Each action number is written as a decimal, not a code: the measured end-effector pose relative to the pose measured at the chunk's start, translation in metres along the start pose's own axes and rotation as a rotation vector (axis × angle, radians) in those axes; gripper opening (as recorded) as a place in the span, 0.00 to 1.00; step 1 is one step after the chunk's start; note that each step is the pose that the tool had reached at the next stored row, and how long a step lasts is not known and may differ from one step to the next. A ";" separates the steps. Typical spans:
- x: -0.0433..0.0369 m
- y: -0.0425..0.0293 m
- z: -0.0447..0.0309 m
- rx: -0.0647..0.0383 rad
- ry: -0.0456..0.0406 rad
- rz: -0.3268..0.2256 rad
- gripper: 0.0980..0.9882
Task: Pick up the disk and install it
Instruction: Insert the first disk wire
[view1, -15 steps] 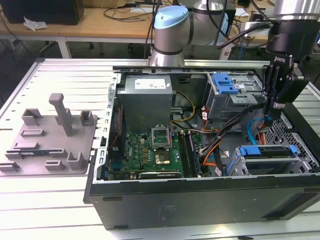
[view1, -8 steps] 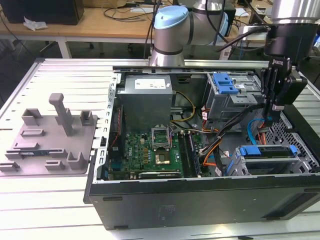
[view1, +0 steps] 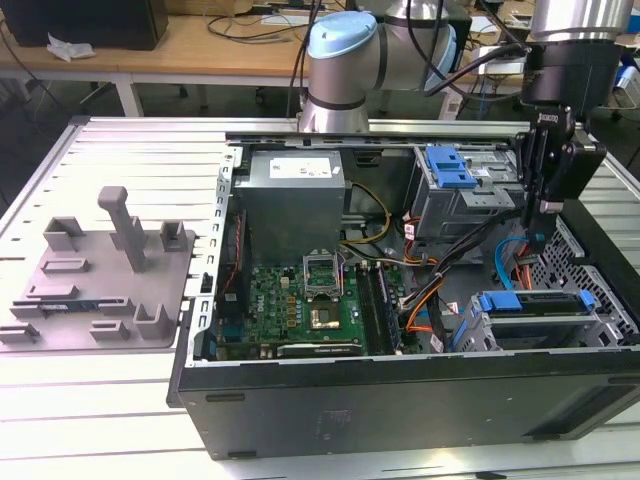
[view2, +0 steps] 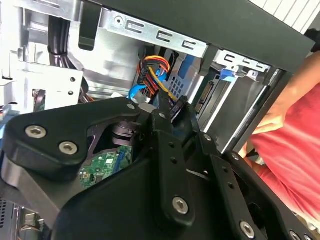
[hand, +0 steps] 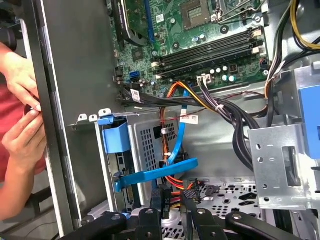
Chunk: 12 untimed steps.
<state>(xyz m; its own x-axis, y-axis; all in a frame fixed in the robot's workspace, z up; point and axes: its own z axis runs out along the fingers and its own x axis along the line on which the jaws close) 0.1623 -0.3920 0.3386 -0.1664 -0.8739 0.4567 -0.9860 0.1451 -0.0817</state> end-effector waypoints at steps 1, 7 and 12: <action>-0.0006 0.0001 0.0013 0.000 0.0029 0.000 0.22; -0.0017 0.0003 0.0031 0.006 0.0327 0.000 0.22; -0.0025 0.0004 0.0046 0.007 0.0369 0.000 0.07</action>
<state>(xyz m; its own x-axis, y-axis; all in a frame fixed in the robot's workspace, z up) 0.1623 -0.3919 0.3333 -0.1664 -0.8562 0.4891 -0.9860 0.1417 -0.0874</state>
